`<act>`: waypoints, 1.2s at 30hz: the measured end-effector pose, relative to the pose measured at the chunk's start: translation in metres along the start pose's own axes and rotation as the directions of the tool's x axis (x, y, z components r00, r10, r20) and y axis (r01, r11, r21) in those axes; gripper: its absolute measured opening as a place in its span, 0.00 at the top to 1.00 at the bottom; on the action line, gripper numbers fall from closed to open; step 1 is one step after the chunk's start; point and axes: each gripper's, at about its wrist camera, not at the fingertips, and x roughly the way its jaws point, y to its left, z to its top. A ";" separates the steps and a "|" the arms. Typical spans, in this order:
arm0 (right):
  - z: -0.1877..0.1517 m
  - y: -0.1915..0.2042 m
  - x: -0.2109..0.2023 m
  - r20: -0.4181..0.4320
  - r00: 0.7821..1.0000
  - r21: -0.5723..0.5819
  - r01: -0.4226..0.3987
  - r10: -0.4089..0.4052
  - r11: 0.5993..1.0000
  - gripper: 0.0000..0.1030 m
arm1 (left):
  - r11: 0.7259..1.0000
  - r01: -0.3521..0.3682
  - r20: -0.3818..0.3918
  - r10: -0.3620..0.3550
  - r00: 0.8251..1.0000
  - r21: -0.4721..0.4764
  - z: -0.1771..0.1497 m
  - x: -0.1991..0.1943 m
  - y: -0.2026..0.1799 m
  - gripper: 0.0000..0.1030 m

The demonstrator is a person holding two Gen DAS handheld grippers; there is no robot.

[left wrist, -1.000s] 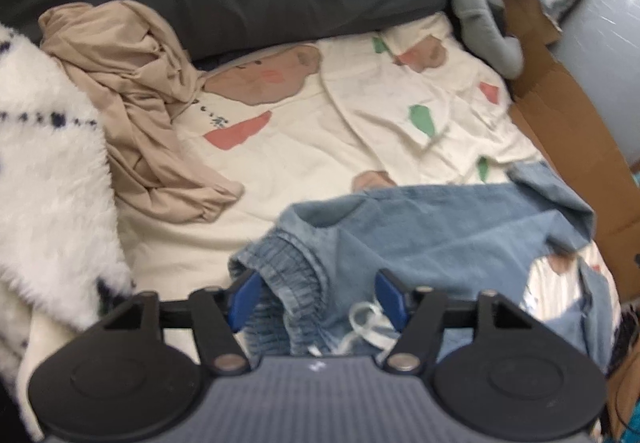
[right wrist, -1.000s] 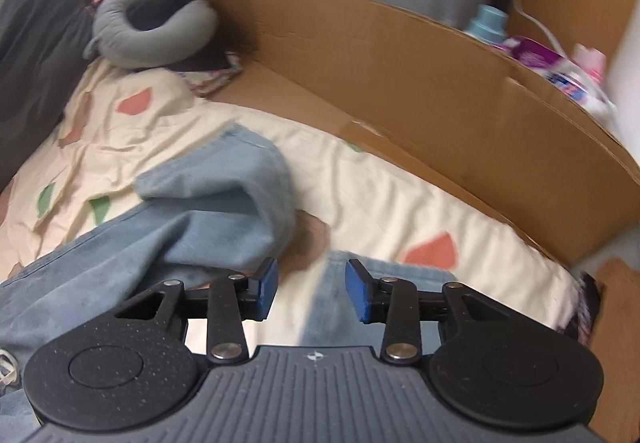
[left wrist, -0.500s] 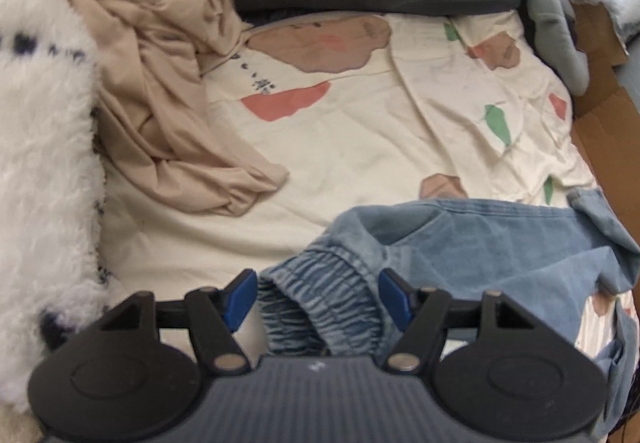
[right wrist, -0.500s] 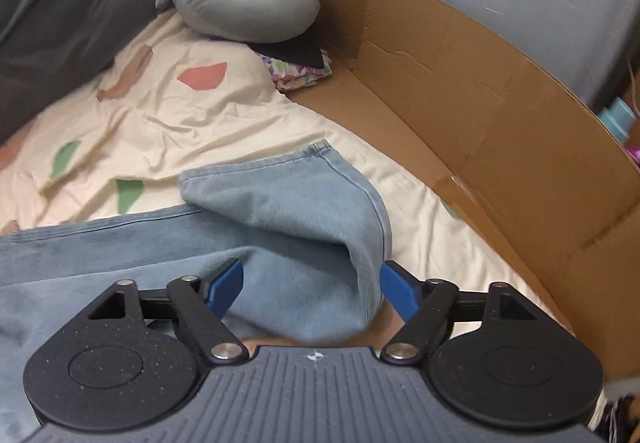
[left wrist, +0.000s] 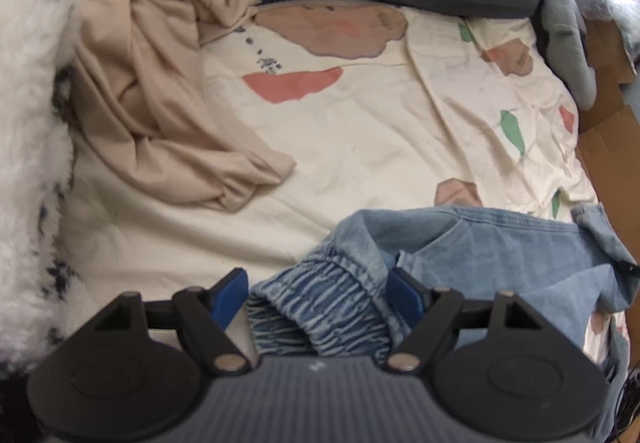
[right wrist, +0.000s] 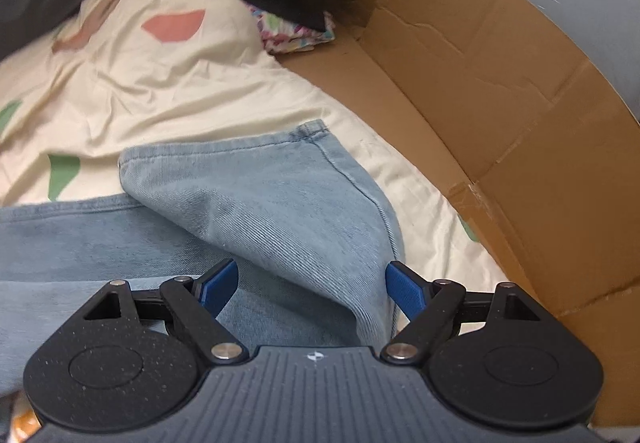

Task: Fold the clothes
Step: 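Grasp the elastic waistband with the left gripper while the right grasps a leg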

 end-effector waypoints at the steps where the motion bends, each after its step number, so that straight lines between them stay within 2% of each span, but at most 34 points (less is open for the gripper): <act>1: 0.001 0.002 0.003 -0.006 1.000 -0.015 0.008 -0.008 1.000 0.16 | 1.000 -0.001 -0.005 0.001 1.000 0.002 -0.002 0.003 0.001 0.23; 4: 0.005 0.007 0.013 -0.024 0.999 -0.051 0.031 -0.032 0.998 0.16 | 1.000 0.001 -0.050 -0.001 0.999 -0.014 -0.006 0.015 0.006 0.22; 6: 0.006 0.006 0.018 -0.035 0.998 -0.059 0.044 -0.046 0.997 0.16 | 1.000 0.000 -0.049 -0.001 0.999 -0.024 -0.008 0.018 0.008 0.23; 10: 0.004 0.003 0.025 -0.049 0.997 -0.067 0.061 -0.064 0.996 0.20 | 0.999 -0.032 -0.026 0.033 0.999 0.020 -0.010 0.014 0.001 0.36; 11: 0.004 0.001 0.026 -0.052 0.996 -0.069 0.067 -0.070 0.995 0.35 | 0.999 -0.040 -0.022 0.041 0.999 0.024 -0.010 0.012 0.001 0.38; 12: 0.003 0.000 0.027 -0.056 0.995 -0.070 0.073 -0.077 0.995 0.55 | 0.998 -0.048 -0.015 0.049 0.999 0.036 -0.010 0.008 -0.001 0.41; 13: 0.003 -0.003 0.027 -0.061 0.994 -0.067 0.084 -0.088 0.994 0.64 | 0.997 -0.057 -0.007 0.057 0.998 0.052 -0.010 0.005 -0.004 0.44; 14: 0.003 -0.006 0.027 -0.064 0.993 -0.063 0.093 -0.097 0.994 0.79 | 0.996 -0.065 0.000 0.065 0.998 0.067 -0.010 0.001 -0.007 0.46; 16: 0.003 -0.013 0.024 -0.064 0.994 -0.059 0.089 -0.093 0.994 0.86 | 0.991 -0.083 0.015 0.082 0.996 0.103 -0.010 -0.005 -0.012 0.54; 17: 0.003 -0.016 0.023 -0.065 0.994 -0.057 0.087 -0.090 0.995 0.89 | 0.988 -0.092 0.023 0.089 0.996 0.124 -0.010 -0.009 -0.016 0.54; 22: 0.002 -0.046 0.005 -0.033 0.994 0.021 0.108 -0.107 0.994 0.92 | 0.975 -0.120 0.061 0.110 0.992 0.188 -0.011 -0.024 -0.030 0.59; 26: -0.003 -0.071 -0.014 -0.016 0.995 0.089 0.102 -0.101 0.991 0.92 | 0.960 -0.147 0.120 0.122 0.985 0.238 -0.009 -0.036 -0.045 0.63; 36: -0.024 -0.116 -0.065 0.028 0.990 0.174 0.133 -0.139 0.976 0.93 | 0.926 -0.175 0.253 0.091 0.963 0.334 0.020 -0.041 -0.084 0.67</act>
